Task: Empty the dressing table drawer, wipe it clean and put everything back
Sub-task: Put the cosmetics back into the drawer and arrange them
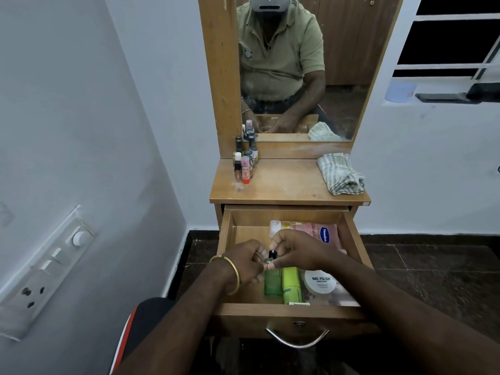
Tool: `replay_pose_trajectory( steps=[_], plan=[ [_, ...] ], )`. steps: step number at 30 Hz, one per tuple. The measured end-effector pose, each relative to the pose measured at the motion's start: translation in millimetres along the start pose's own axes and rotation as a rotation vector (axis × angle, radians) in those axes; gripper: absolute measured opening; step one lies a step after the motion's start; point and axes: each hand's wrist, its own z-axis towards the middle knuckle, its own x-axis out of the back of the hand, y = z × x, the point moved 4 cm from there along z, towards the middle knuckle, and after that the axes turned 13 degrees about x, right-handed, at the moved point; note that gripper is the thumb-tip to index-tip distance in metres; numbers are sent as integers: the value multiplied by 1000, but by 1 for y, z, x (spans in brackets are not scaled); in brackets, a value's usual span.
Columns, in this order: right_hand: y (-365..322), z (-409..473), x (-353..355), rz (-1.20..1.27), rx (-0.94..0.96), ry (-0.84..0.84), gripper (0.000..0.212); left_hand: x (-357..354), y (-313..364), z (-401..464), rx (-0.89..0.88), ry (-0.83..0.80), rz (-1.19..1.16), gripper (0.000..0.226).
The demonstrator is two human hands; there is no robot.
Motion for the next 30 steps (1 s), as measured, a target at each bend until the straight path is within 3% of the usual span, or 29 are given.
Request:
replay_pose_trajectory(
  steps=[12,18,24,26,30],
  plan=[
    [0,1,-5,-206,-58,-107,20,-19,-3,2,141,-104,-36,14],
    [1,1,-10,-309,-77,-187,16,-20,-5,5,162,-139,23,26],
    [-1,2,-10,-378,-97,-222,11,-20,-7,4,149,-121,45,22],
    [-11,8,-1,-413,-46,-135,16,-14,-6,6,92,-42,60,18],
    [-49,24,33,-482,139,321,17,4,2,11,-67,157,12,22]
  ],
)
